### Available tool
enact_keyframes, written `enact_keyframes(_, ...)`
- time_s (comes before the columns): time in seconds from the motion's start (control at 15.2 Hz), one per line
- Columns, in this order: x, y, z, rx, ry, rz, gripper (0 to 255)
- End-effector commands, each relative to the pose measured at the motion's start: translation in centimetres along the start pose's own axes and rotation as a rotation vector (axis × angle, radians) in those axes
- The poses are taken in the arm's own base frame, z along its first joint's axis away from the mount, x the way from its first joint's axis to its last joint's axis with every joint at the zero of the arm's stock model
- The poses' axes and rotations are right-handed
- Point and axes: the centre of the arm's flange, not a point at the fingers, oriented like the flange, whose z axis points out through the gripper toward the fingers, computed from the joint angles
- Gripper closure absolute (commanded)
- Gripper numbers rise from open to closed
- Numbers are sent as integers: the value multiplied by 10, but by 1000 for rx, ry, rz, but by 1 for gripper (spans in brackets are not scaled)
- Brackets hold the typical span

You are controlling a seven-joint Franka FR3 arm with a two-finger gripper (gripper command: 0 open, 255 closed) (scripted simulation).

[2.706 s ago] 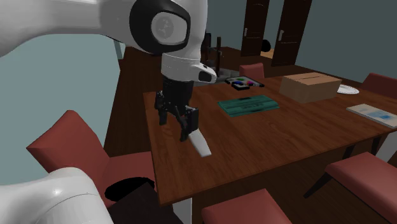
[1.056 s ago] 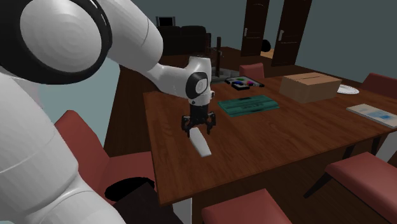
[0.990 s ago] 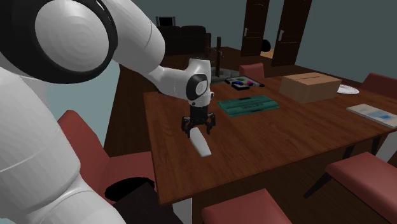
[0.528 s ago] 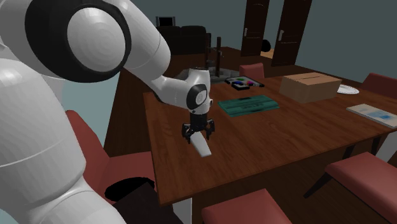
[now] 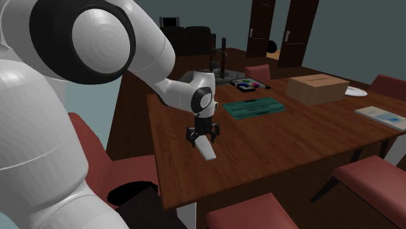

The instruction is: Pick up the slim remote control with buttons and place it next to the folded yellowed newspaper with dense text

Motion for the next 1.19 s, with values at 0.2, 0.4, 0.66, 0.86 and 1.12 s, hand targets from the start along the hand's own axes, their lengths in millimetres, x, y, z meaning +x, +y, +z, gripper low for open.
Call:
enact_keyframes(0.2,0,0,0,0,0,0,255)
enact_keyframes(0.4,0,0,0,0,0,0,255)
enact_keyframes(0.66,0,0,-5,0,0,0,255)
enact_keyframes(0.86,0,0,-21,0,0,0,255)
enact_keyframes(1.12,0,0,-42,0,0,0,255)
